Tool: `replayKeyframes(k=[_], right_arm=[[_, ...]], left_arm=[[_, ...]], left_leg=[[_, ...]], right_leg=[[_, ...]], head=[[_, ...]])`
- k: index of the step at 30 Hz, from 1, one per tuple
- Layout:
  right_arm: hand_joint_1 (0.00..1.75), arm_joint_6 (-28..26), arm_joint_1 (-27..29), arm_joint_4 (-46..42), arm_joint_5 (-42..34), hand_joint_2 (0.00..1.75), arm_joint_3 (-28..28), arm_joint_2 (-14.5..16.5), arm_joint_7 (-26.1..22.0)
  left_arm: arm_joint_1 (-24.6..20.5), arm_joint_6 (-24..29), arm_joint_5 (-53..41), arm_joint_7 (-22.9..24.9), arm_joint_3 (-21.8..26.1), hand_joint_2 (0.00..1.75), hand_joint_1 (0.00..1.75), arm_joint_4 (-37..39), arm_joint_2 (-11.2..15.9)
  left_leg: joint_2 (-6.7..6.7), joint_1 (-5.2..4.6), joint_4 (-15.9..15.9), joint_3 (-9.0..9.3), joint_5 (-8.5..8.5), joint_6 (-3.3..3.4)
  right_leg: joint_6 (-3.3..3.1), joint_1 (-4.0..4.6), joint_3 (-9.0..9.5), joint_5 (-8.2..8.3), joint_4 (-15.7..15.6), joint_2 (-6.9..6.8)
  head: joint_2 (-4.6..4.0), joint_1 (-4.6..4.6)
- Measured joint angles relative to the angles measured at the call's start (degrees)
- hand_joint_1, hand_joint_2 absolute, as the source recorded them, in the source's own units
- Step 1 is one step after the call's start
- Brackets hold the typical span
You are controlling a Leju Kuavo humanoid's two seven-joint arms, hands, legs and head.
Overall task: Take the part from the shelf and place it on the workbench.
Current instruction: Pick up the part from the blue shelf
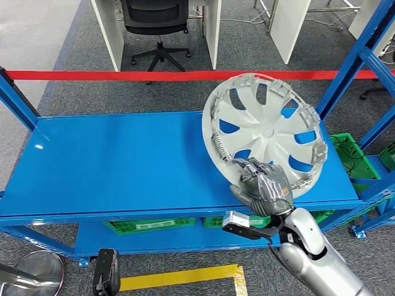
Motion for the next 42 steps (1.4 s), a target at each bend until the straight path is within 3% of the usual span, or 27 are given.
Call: replayKeyframes(k=[12,16,23,34,42], right_arm=[[1.75,-1.68,4.16,-10.03,1.87,1.75,-1.63,-1.59,0.63],[1.75,-3.98,5.84,-12.32,2.8,1.75,-2.02,-1.68,0.12],[1.75,-6.57,8.83,-18.04,4.68,1.75,-2.76,-2.11,-0.31],[1.75,-7.27,10.03,-21.51,5.64,1.75,-3.14,-2.29,-0.63],[1.75,-10.9,10.12,-22.86,7.38,1.75,-3.08,-2.27,-1.28]], left_arm=[[-0.15,1.2,-0.94,-0.25,0.0,0.0,0.0,0.0,0.05],[-0.18,1.42,-0.99,-1.51,0.0,1.75,0.0,0.0,0.04],[-0.28,3.32,-1.36,-3.09,0.0,1.75,0.0,0.0,0.03],[-0.35,3.29,-2.22,-1.94,-0.01,1.75,0.0,0.0,-0.09],[-0.52,3.36,-2.9,-0.54,-0.02,1.75,0.0,0.0,-0.43]], left_leg=[[0.01,0.0,0.0,-0.02,0.0,0.0],[0.0,0.0,0.0,0.0,0.0,0.0],[0.01,-0.01,0.0,-0.04,0.0,0.0],[0.01,-0.01,0.0,-0.08,0.0,0.0],[0.01,-0.01,0.0,-0.08,0.0,0.0]], right_leg=[[0.0,0.0,-0.04,0.0,0.0,0.0],[0.0,0.0,-0.04,0.0,0.0,-0.01],[0.0,0.0,-0.05,0.0,0.0,0.0],[0.01,-0.01,-0.05,0.01,0.0,0.01],[0.0,-0.01,-0.05,0.01,0.0,0.01]], head=[[0.0,-0.01],[0.0,0.01],[0.0,0.0],[0.0,-0.01],[0.0,0.0]])
